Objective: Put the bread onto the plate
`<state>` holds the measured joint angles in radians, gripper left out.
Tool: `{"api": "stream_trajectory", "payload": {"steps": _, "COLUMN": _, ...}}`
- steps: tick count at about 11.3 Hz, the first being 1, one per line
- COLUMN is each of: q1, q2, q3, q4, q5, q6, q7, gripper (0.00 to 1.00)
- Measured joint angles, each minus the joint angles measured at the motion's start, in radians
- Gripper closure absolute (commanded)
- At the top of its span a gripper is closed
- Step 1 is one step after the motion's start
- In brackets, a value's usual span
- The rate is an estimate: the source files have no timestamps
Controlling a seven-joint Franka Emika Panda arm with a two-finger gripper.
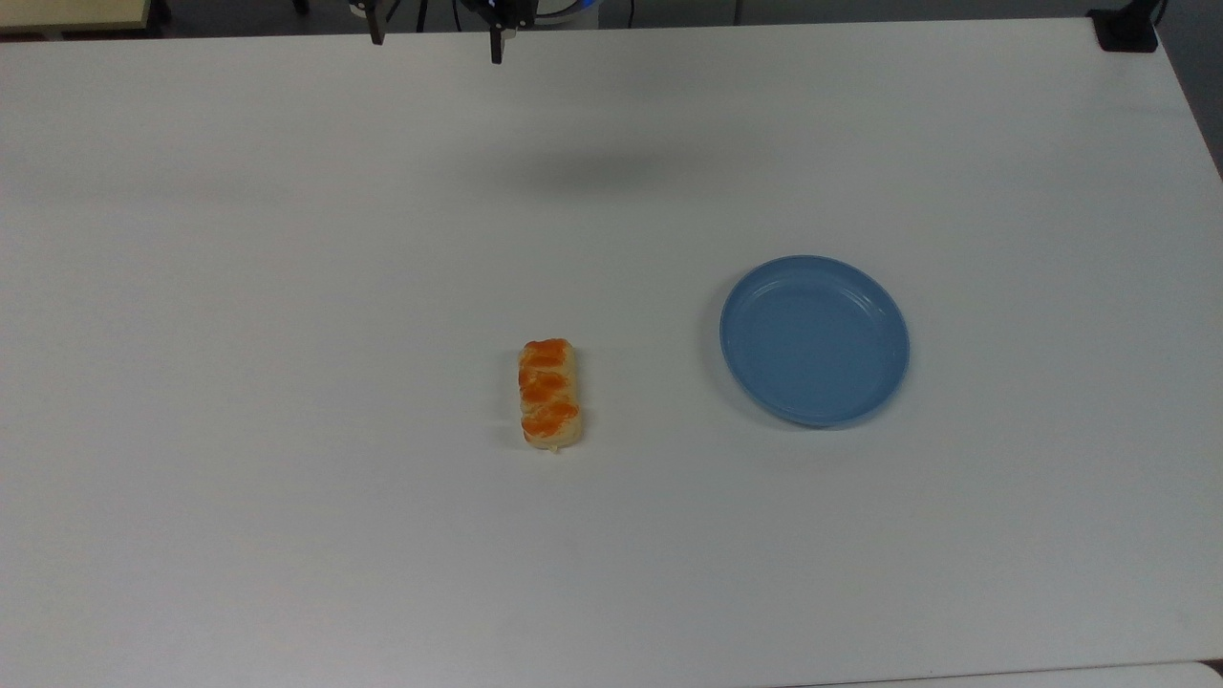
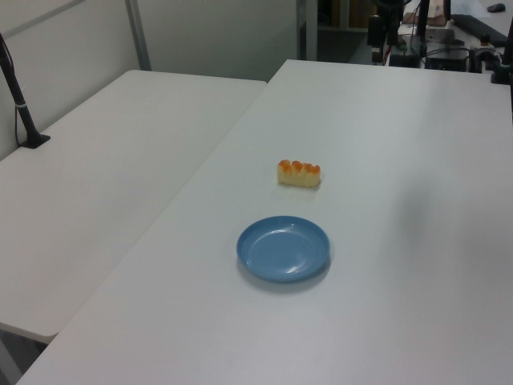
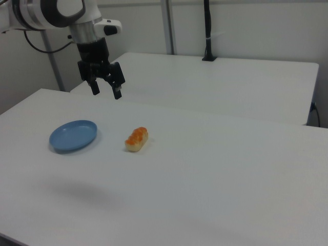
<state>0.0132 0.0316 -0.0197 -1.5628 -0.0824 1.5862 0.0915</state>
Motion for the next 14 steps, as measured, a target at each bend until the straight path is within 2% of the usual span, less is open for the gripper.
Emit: {"api": "stream_trajectory", "payload": {"steps": 14, "q1": -0.019, "q2": 0.000, "q3": -0.001, "q4": 0.000, "q5": 0.000, "q6": 0.002, "q7": -0.001, "gripper": 0.00}}
